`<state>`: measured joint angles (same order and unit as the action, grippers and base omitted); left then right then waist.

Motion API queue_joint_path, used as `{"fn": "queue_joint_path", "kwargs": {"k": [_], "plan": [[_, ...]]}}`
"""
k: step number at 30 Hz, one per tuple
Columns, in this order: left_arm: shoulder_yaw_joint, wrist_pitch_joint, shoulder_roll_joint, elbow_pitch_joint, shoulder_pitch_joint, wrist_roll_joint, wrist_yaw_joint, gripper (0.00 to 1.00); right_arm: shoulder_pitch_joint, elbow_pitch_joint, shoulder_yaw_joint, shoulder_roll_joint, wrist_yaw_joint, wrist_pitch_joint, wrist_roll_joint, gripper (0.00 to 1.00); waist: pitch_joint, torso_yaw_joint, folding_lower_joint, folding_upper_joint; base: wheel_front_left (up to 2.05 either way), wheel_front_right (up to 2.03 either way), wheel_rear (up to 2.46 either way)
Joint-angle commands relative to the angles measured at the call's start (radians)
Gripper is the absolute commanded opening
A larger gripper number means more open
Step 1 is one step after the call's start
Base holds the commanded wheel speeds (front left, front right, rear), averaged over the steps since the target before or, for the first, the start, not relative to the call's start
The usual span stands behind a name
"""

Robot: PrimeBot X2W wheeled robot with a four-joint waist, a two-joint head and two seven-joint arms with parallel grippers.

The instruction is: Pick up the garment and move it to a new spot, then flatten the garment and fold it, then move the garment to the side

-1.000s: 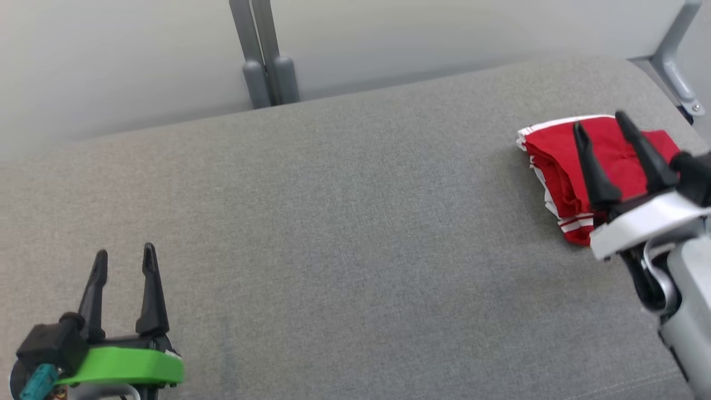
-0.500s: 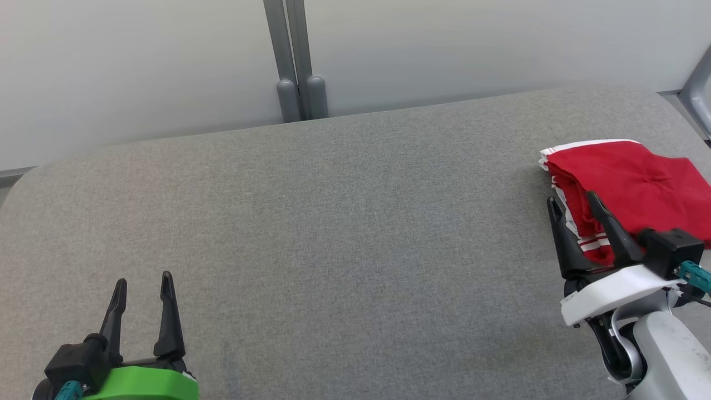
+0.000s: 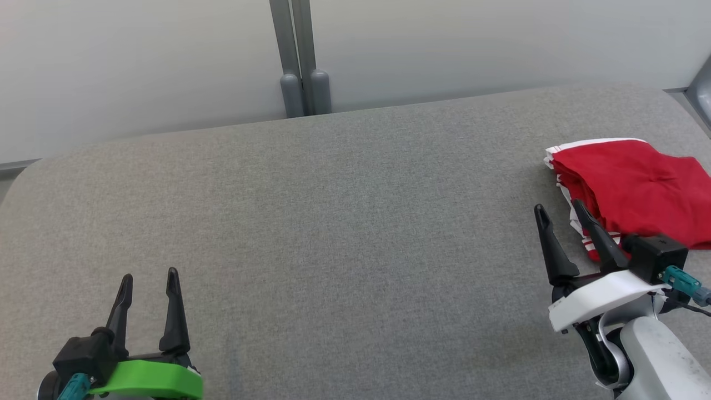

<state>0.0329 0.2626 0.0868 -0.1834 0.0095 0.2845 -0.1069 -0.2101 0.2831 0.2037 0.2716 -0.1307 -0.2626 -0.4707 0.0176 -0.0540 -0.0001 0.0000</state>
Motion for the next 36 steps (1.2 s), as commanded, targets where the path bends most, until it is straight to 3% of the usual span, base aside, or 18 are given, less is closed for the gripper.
{"fn": "queue_joint_path", "kwargs": {"k": [1,7,8,12,36], "plan": [[0.007,0.002,-0.002,0.000,-0.016,-0.017,-0.006,1.00,-0.007,0.003,0.004,0.001,0.000,-0.002,0.009,1.00,0.005,-0.003,0.0001,0.0000,0.00,0.00,0.00],[0.018,0.002,-0.012,-0.003,-0.021,-0.019,-0.013,1.00,-0.013,0.008,0.015,-0.003,0.000,-0.002,0.001,1.00,0.016,-0.006,0.0001,0.0000,0.00,0.00,0.00],[0.016,0.000,-0.013,-0.003,-0.008,-0.016,-0.012,0.00,-0.004,0.007,0.016,-0.002,0.000,0.000,-0.001,0.00,0.016,-0.006,0.0001,0.0000,0.00,0.00,0.00],[0.018,-0.010,-0.018,-0.035,0.004,-0.003,-0.013,0.00,0.018,0.026,0.018,-0.018,0.000,0.004,-0.012,0.00,0.016,-0.006,0.0001,0.0000,0.00,0.00,0.00],[0.037,-0.120,-0.023,-0.041,-0.035,0.395,-0.017,0.00,0.043,0.005,-0.079,-0.075,0.000,0.112,-0.353,0.00,0.010,0.005,0.0001,0.0000,0.00,0.00,0.00]]}}
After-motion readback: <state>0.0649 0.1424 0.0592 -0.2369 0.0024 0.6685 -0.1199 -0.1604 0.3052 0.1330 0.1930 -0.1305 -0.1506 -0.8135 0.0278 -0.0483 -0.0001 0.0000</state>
